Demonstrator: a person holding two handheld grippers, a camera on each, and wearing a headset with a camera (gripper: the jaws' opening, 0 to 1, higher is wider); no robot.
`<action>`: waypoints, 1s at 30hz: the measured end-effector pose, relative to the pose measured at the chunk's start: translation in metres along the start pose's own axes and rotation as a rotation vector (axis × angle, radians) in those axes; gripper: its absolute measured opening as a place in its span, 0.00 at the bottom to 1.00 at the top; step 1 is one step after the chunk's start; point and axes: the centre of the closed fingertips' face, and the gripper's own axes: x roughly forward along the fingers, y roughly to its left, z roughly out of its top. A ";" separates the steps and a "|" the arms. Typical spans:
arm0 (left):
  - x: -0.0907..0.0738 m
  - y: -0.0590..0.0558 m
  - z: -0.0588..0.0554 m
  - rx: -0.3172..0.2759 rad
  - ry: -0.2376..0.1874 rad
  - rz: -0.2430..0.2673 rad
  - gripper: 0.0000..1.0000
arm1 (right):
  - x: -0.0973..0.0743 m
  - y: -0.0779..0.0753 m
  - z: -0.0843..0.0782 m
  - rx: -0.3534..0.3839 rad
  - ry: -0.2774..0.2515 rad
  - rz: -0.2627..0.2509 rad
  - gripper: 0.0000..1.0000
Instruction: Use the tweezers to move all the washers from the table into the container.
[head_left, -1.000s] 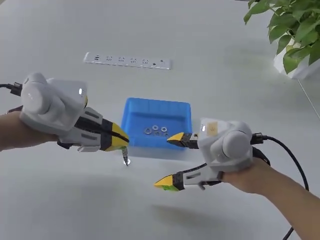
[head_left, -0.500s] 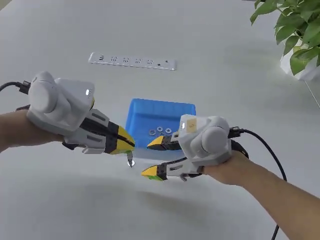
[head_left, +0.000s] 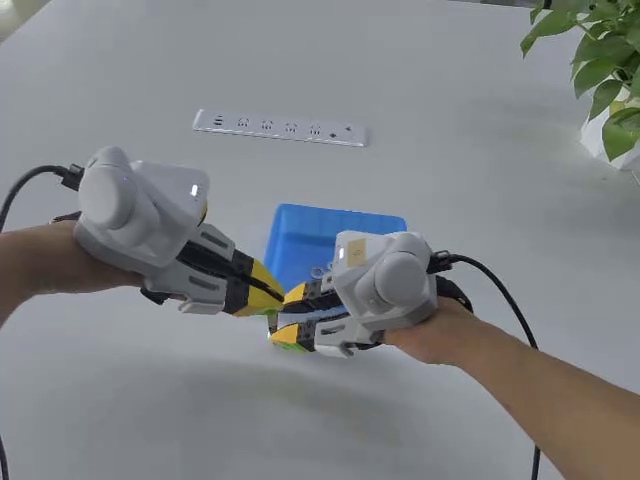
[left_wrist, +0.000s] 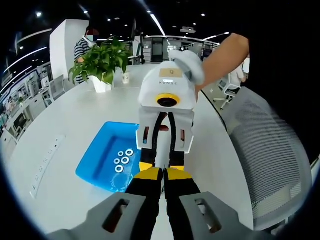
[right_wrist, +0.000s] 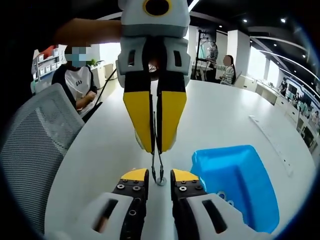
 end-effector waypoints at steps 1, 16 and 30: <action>0.000 0.000 0.000 0.000 0.000 -0.003 0.05 | 0.000 0.000 0.000 -0.002 0.001 0.001 0.17; 0.000 0.003 0.000 -0.010 0.006 -0.011 0.05 | 0.004 0.003 -0.003 -0.041 0.044 0.024 0.09; -0.005 0.005 0.001 -0.026 0.022 0.021 0.10 | 0.005 0.003 -0.005 -0.041 0.054 0.011 0.07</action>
